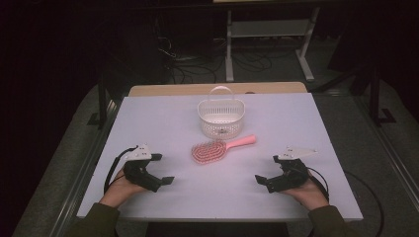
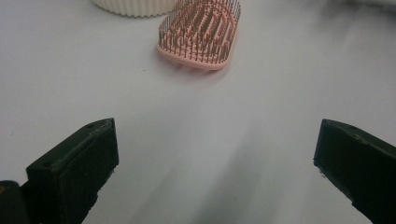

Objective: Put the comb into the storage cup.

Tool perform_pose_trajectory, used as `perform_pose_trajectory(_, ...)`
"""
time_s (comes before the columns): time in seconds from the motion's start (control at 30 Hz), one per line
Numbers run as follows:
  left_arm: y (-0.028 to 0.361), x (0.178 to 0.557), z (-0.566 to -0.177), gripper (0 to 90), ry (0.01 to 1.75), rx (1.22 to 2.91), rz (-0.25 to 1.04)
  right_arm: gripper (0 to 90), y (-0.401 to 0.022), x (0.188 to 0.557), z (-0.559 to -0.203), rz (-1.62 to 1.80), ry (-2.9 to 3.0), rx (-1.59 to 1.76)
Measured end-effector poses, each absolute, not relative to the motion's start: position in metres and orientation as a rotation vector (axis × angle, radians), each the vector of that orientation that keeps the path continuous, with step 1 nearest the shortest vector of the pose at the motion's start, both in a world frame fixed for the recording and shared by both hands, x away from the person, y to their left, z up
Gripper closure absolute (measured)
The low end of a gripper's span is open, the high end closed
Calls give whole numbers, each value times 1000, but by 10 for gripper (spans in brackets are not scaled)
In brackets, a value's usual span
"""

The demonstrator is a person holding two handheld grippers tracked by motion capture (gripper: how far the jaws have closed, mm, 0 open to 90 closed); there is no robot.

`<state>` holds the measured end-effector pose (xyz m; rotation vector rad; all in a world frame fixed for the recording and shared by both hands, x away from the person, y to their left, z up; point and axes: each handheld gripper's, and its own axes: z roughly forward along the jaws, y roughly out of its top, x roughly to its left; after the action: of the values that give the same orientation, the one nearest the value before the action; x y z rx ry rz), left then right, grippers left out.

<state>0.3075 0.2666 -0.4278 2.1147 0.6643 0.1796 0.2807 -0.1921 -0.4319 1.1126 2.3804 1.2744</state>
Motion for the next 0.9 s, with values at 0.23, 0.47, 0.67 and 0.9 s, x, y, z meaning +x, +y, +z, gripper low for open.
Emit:
perform_pose_trajectory(0.23,265,308,-428,0,660,2116,186,0,-192,279,-434,1266,2390,1119)
perform_pose_trajectory(0.47,267,306,-428,0,654,2110,184,0,-190,280,-433,1263,2399,1105)
perform_pose_trajectory(0.67,265,304,-429,0,630,2119,176,0,-185,281,-430,1256,2393,1099)
perform_pose_trajectory(0.9,263,304,-430,0,629,2118,165,0,-180,282,-427,1248,2408,1072)
